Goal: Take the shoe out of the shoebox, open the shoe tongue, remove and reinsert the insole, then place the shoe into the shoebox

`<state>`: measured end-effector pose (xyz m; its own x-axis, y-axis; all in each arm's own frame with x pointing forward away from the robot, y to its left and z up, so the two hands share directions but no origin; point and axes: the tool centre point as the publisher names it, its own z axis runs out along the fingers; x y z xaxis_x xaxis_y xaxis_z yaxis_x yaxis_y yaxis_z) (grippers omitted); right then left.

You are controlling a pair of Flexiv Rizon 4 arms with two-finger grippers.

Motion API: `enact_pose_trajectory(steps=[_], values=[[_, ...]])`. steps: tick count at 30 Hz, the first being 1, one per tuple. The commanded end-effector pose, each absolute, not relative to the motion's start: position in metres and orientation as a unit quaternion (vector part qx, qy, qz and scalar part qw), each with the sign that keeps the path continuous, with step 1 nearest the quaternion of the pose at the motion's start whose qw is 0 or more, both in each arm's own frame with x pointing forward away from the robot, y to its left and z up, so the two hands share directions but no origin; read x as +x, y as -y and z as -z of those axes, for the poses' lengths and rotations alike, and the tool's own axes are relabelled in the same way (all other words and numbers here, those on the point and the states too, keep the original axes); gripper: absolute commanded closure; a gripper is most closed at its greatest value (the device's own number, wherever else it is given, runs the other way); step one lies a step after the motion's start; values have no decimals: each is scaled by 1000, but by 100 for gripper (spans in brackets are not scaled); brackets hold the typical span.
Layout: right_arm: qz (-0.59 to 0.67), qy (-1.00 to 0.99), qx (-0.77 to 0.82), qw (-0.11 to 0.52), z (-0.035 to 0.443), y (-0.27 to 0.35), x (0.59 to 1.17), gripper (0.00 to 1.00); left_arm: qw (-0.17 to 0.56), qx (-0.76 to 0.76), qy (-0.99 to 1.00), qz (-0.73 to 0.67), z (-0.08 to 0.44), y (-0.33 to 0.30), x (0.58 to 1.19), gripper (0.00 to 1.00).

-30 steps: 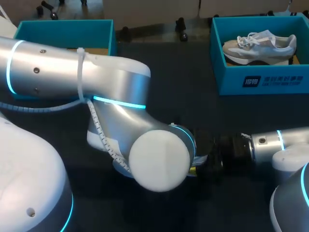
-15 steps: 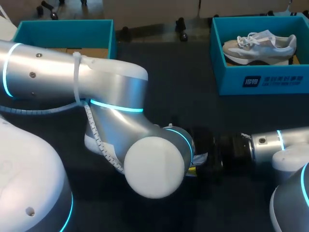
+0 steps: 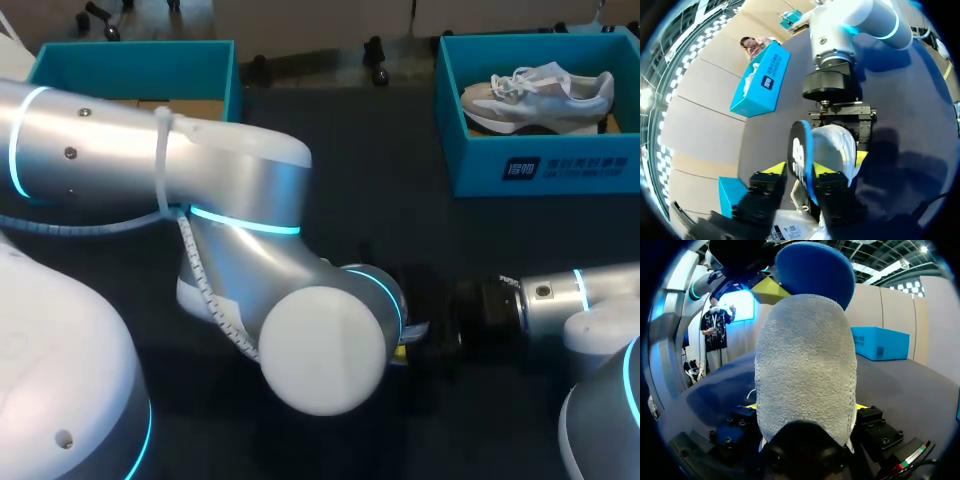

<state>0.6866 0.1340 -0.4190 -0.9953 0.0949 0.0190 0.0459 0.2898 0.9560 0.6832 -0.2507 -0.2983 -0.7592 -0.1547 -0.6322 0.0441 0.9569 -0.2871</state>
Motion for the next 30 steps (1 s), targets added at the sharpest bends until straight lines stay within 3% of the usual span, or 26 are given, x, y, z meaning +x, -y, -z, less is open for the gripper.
enact_pose_trajectory(steps=[1,30], values=[[-591,-805,44,20,417,-135,686,100,348,-24,-927,139,301,252,680,53],[-591,-805,44,20,417,-135,686,100,336,43,-931,136,321,231,669,58]])
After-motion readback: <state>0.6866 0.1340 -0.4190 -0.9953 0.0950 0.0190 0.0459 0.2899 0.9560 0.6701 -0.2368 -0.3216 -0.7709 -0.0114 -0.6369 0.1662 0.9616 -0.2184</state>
